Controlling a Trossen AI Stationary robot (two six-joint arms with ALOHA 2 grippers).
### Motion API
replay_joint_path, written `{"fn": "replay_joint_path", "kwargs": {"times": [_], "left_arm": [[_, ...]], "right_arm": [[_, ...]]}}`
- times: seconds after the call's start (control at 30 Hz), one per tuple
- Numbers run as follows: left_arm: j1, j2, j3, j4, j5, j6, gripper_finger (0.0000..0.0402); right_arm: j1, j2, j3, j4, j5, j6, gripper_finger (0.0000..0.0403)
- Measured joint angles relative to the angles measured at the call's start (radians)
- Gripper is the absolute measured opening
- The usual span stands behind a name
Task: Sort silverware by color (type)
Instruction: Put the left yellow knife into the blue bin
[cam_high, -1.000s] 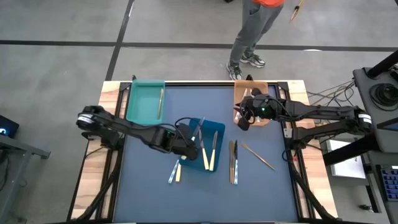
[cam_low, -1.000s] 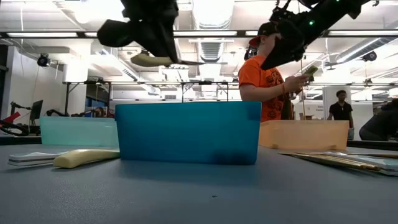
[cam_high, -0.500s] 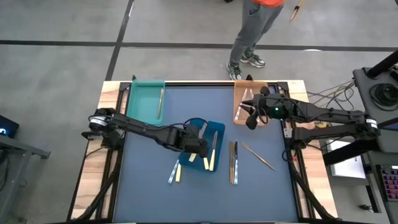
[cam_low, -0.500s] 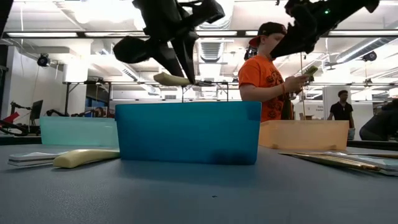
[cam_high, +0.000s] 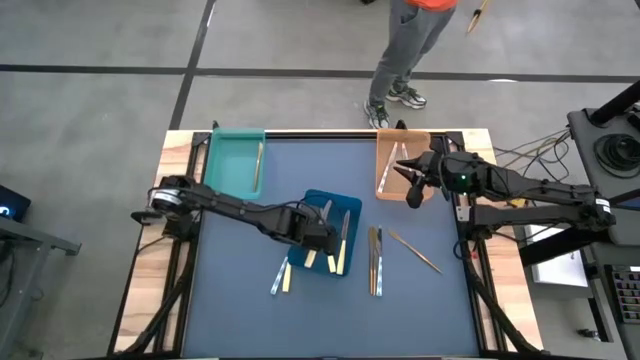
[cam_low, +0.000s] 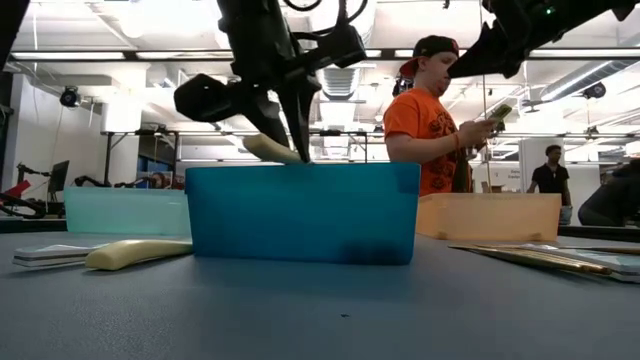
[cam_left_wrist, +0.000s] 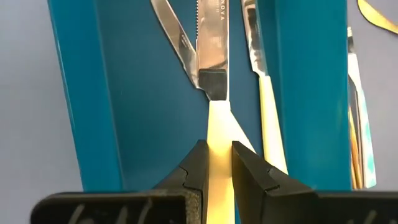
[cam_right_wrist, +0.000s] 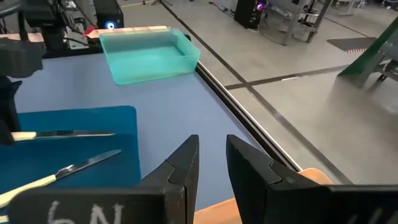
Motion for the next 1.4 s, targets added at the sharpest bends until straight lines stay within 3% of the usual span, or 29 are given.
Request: {"fn": "replay_joint_path", "kwargs": {"times": [1.4], "left_arm": [[0.027,0.002,-0.095,0.049,-0.039,-0.017,0.0044]], "right_arm": [[0.000,-0.001,-0.005,-0.004,0.000,-0.013,0.0072]]}}
